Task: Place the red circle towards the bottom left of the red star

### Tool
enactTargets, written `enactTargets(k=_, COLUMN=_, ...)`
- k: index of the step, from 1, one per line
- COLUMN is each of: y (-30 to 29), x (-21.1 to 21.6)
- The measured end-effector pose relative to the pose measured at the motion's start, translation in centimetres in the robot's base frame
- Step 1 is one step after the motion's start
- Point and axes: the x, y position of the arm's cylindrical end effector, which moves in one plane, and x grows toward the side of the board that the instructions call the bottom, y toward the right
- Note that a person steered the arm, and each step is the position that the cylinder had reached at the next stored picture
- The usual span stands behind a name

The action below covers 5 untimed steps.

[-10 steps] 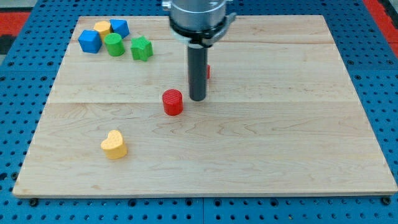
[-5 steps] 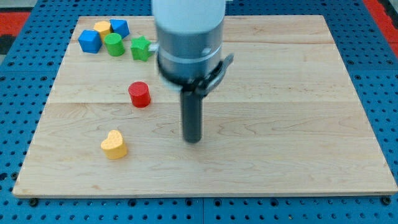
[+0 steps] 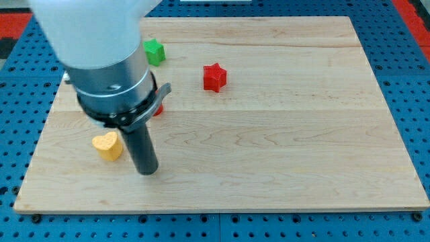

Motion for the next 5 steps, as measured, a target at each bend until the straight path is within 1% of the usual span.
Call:
enactTargets(k=1, y=0.4, x=-4.6)
enactTargets(k=2, y=-4.2, x=-7.5)
enactTargets(k=3, y=-6.1, x=-10.0)
enactTargets(k=5, y=-4.4, x=-11.8)
